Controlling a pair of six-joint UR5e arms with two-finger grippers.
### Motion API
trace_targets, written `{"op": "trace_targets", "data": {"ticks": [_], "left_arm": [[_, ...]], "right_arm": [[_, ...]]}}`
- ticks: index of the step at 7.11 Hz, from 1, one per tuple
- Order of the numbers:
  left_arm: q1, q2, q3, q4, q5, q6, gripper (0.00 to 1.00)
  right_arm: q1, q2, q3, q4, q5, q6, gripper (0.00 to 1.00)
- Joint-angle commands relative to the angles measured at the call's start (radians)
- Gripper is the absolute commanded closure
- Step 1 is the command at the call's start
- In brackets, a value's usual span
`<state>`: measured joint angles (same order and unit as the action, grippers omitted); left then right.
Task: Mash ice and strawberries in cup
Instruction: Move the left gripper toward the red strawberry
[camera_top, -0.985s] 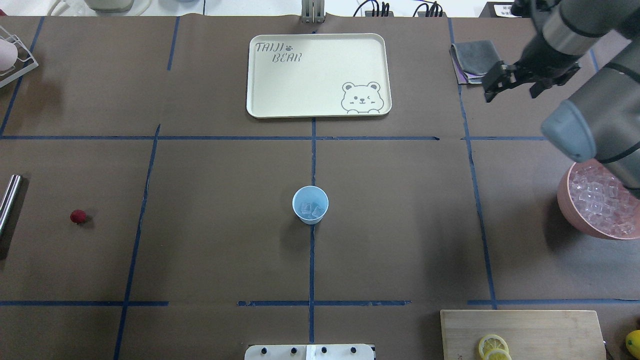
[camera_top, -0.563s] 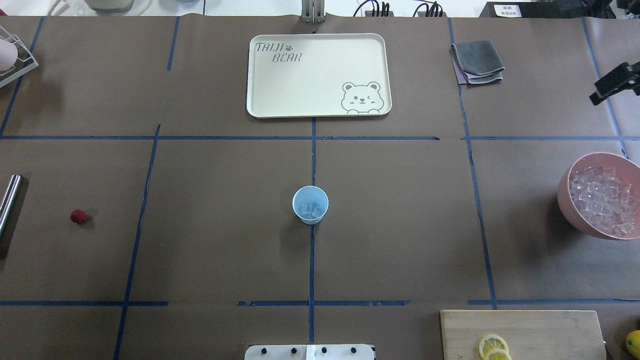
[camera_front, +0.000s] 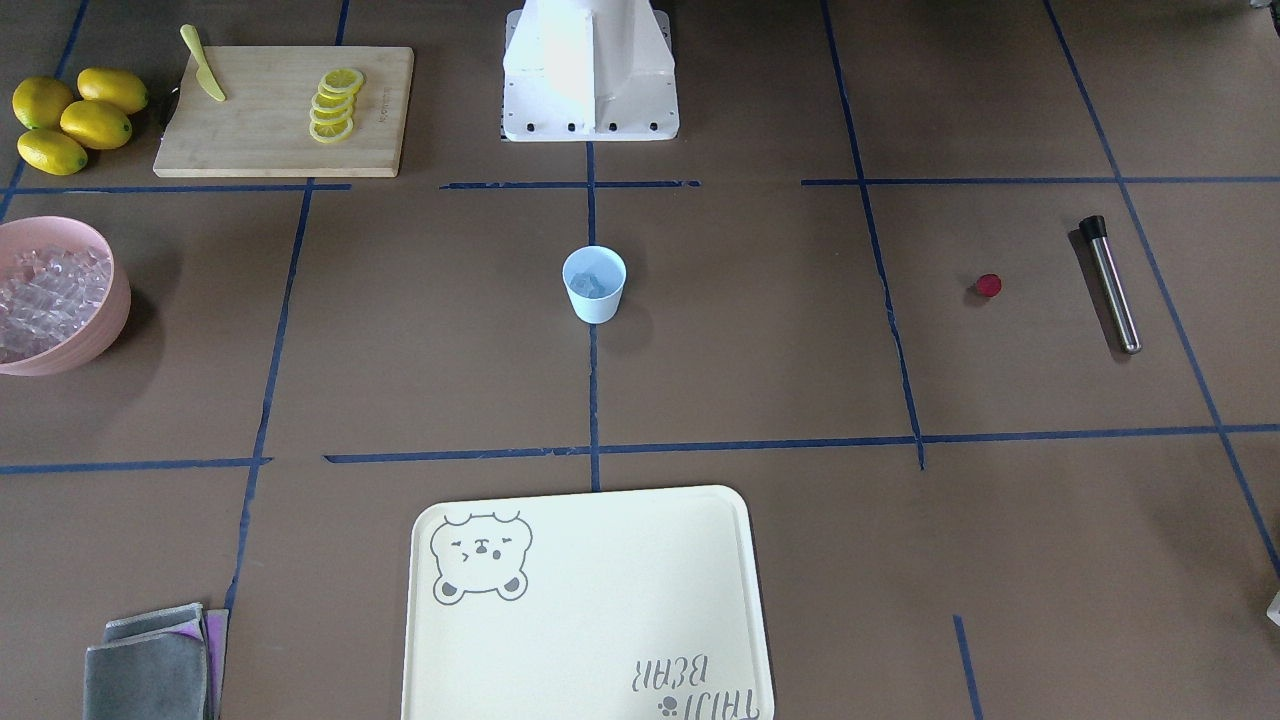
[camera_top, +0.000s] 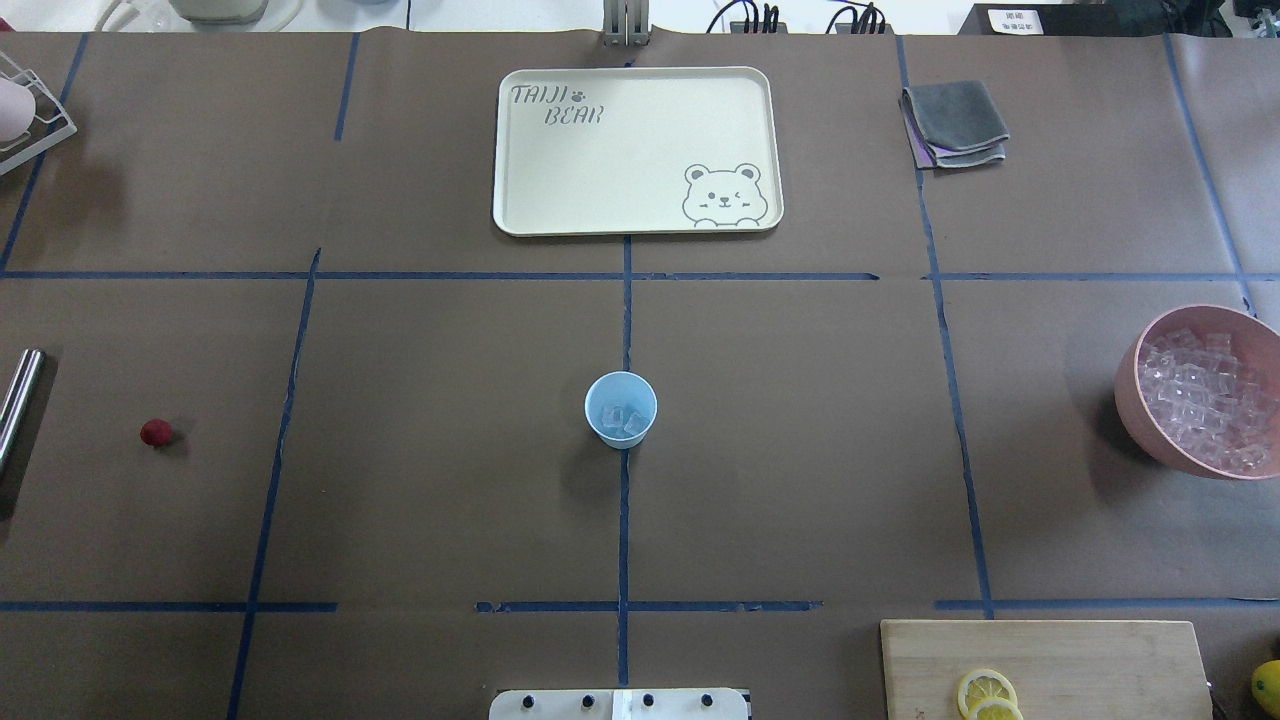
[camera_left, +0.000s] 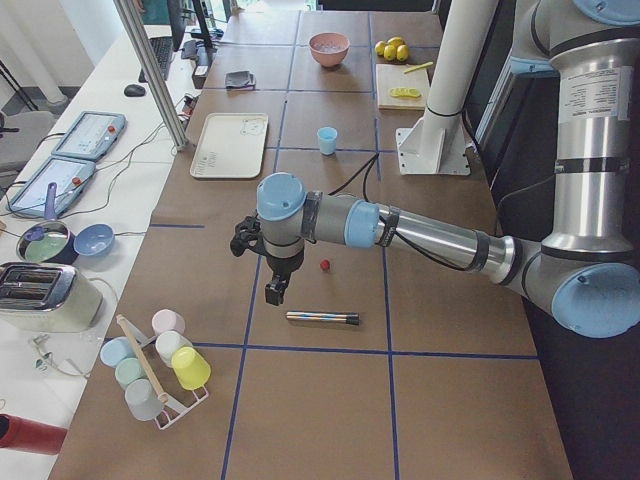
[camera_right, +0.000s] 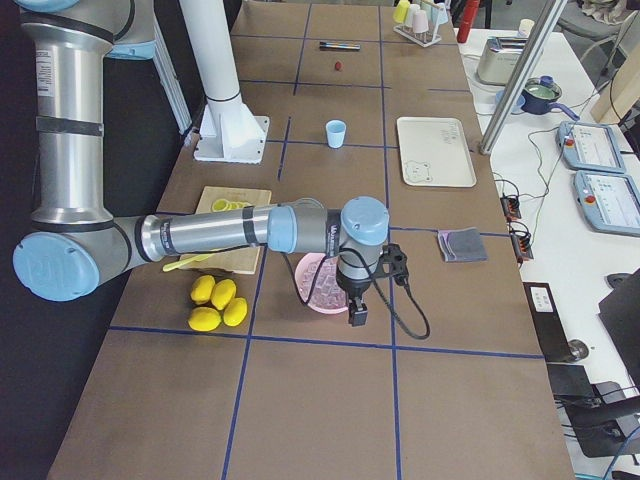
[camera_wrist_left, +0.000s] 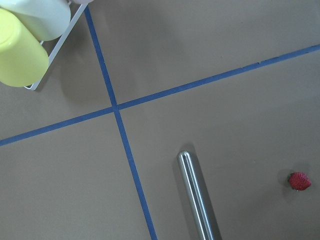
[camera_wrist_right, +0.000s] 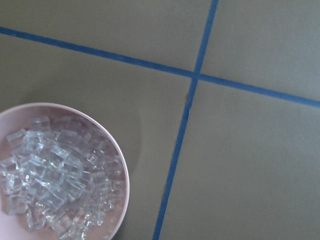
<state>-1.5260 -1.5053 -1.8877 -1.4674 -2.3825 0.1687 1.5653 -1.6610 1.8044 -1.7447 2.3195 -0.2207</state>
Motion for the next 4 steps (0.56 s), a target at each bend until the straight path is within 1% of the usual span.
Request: {"op": "trace_targets", "data": {"ticks": [1,2,3,4], "left_arm": [[0.033,0.002,0.002,-0.004,-0.003,-0.068,0.0],[0.084,0.005,-0.005,-0.058,0.0,-0.169,0.0],[0.155,0.055,-0.004,-0.182,0.011,-0.258,0.0],[0.224,0.095,-0.004,-0.333,0.023,-0.407,0.0]], "right_arm": [[0.021,-0.039,-0.004,0.001,0.0,0.023,0.0],[0.021,-0.039,-0.002,0.002,0.0,0.023,0.0],[0.021,-0.04,0.0,0.001,0.001,0.023,0.0],[0.021,-0.042,0.0,0.002,0.0,0.023,0.0]]}}
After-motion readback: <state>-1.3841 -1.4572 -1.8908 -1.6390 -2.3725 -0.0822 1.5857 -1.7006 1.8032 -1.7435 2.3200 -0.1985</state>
